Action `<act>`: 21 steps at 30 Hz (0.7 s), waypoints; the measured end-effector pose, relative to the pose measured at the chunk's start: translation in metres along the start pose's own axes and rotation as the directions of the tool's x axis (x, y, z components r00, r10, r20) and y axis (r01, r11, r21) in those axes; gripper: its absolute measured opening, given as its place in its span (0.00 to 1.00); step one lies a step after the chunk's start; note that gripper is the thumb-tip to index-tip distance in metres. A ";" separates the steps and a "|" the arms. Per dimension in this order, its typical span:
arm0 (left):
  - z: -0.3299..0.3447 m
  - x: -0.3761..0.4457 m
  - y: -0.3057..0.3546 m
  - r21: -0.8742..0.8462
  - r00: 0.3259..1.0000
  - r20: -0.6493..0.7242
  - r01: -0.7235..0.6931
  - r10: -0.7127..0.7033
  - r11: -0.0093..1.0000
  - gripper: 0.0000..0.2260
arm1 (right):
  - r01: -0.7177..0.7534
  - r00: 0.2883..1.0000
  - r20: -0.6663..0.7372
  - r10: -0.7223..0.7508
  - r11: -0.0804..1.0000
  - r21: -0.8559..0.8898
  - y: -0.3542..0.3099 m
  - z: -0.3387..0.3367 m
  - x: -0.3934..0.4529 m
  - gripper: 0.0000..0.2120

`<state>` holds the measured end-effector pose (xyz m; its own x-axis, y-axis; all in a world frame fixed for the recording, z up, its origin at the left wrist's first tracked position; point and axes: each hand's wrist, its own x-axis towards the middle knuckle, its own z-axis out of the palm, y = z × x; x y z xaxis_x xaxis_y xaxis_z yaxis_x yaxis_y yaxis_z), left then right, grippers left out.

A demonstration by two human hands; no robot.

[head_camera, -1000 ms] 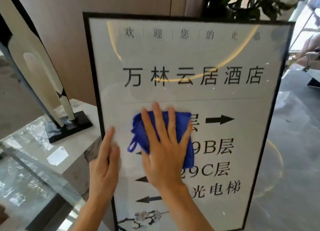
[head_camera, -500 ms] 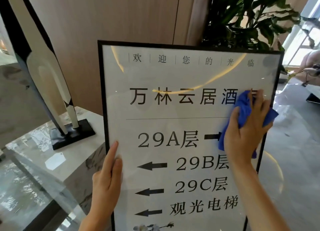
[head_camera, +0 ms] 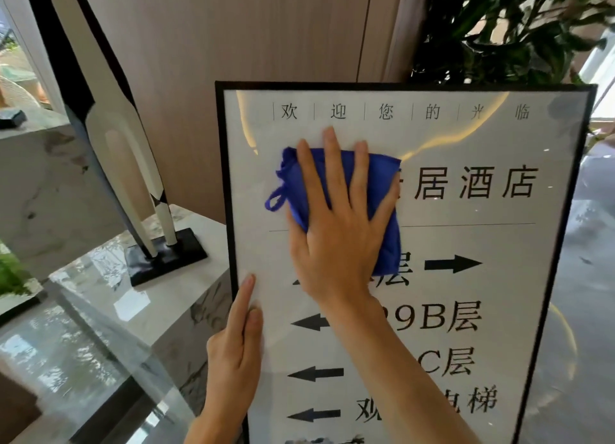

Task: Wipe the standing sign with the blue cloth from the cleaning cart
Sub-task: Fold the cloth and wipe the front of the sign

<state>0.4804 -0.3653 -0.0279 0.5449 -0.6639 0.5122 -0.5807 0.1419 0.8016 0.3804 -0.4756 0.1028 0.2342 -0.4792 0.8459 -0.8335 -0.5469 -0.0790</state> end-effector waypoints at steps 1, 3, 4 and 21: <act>0.000 0.001 0.001 -0.004 1.000 0.000 -0.002 0.002 1.000 0.20 | 0.013 1.000 0.001 -0.013 1.000 -0.002 0.003 0.000 0.002 0.30; -0.001 0.003 0.003 0.005 1.000 0.001 -0.020 0.020 1.000 0.21 | 0.034 0.999 0.005 -0.034 0.999 -0.021 0.013 -0.001 0.003 0.30; -0.001 0.005 0.005 0.015 0.999 0.001 -0.033 0.033 0.999 0.21 | 0.047 0.999 0.006 -0.047 0.998 -0.032 0.018 -0.002 0.004 0.30; -0.002 0.005 0.018 0.094 0.994 0.078 0.067 -0.074 0.993 0.31 | -0.228 0.972 -0.029 0.231 0.970 0.082 0.185 -0.051 -0.009 0.27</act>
<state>0.4736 -0.3642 -0.0100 0.5380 -0.7276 0.4257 -0.5974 0.0273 0.8015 0.1989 -0.5377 0.1077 0.0206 -0.5728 0.8194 -0.8208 -0.4777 -0.3133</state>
